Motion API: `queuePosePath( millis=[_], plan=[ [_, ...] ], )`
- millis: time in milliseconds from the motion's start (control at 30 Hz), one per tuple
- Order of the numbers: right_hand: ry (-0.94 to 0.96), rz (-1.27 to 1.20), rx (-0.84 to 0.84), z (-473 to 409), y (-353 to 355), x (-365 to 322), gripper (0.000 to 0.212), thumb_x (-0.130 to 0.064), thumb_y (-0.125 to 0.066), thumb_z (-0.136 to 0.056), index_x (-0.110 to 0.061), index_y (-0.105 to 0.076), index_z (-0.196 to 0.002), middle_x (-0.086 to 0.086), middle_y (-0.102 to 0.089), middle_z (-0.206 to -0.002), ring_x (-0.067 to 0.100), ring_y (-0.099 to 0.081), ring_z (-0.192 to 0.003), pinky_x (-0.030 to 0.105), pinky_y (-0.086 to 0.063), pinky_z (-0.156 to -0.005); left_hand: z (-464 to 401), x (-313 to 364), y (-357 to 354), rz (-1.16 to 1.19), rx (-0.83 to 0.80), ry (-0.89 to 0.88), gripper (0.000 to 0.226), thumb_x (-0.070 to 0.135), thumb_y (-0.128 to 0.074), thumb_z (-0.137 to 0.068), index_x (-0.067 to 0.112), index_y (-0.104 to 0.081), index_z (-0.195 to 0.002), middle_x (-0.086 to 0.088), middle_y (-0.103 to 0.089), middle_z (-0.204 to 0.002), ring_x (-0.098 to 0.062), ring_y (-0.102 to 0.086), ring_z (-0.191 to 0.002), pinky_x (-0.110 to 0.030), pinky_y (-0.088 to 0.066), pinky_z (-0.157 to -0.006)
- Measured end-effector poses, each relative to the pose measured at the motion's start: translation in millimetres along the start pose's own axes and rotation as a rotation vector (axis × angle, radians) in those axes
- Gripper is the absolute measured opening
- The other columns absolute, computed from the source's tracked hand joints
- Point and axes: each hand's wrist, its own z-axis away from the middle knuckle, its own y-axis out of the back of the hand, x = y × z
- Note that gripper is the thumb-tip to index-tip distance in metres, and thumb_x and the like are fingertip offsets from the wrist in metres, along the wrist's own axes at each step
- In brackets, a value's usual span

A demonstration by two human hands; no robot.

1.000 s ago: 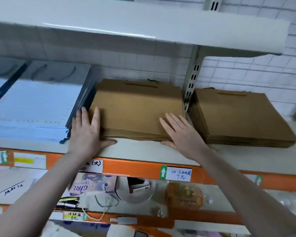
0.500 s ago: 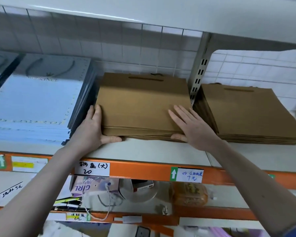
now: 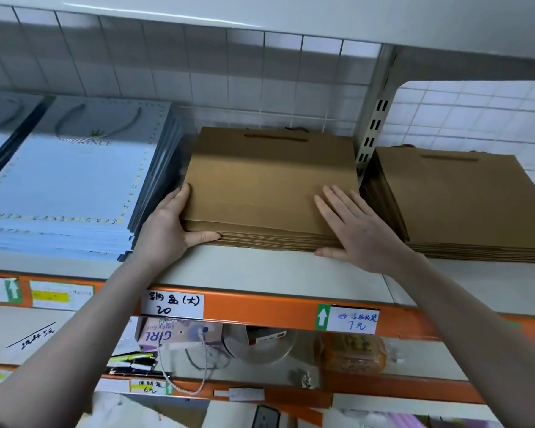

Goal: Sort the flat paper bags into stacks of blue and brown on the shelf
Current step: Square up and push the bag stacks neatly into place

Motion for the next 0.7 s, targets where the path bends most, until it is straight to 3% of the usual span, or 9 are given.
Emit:
queuePosePath(
  millis=[200, 300, 500, 700],
  plan=[
    [-0.032, -0.136, 0.072, 7, -1, -3, 0.093, -0.068, -0.039, -0.082, -0.012, -0.013, -0.151, 0.017, -0.012, -0.157, 0.029, -0.009, -0.146, 0.041, -0.004, -0.116, -2, -2, -4, 0.141, -0.065, 0.044, 0.117, 0.037, -0.082, -0.062, 0.02, -0.01, -0.152, -0.005, -0.028, -0.153, -0.02, -0.027, -0.139, -0.025, -0.022, -0.108],
    [-0.062, -0.165, 0.057, 11, -1, -3, 0.095, -0.071, -0.034, -0.08, -0.016, -0.008, -0.152, 0.015, -0.006, -0.158, 0.027, -0.002, -0.146, 0.043, 0.001, -0.116, -2, -1, -5, 0.183, -0.081, 0.04, 0.118, 0.031, -0.085, -0.06, 0.021, -0.011, -0.151, -0.002, -0.028, -0.153, -0.017, -0.027, -0.139, -0.02, -0.02, -0.105],
    [-0.092, -0.224, 0.017, 18, 0, -3, 0.091, -0.066, -0.04, -0.084, -0.02, -0.001, -0.152, 0.011, 0.001, -0.159, 0.023, 0.006, -0.146, 0.045, -0.001, -0.117, -2, -1, -7, 0.177, -0.078, 0.015, 0.118, 0.022, -0.088, -0.058, 0.021, -0.015, -0.151, -0.004, -0.033, -0.151, -0.019, -0.031, -0.136, -0.02, -0.022, -0.103],
    [-0.109, -0.229, 0.009, 18, -1, -3, 0.09, -0.069, -0.028, -0.081, -0.019, -0.006, -0.152, 0.012, -0.004, -0.159, 0.024, 0.001, -0.147, 0.047, -0.004, -0.117, 2, -1, -5, 0.197, -0.072, 0.009, 0.113, 0.015, -0.088, -0.058, 0.021, -0.021, -0.15, -0.004, -0.039, -0.146, -0.017, -0.037, -0.131, -0.015, -0.023, -0.1]
  ],
)
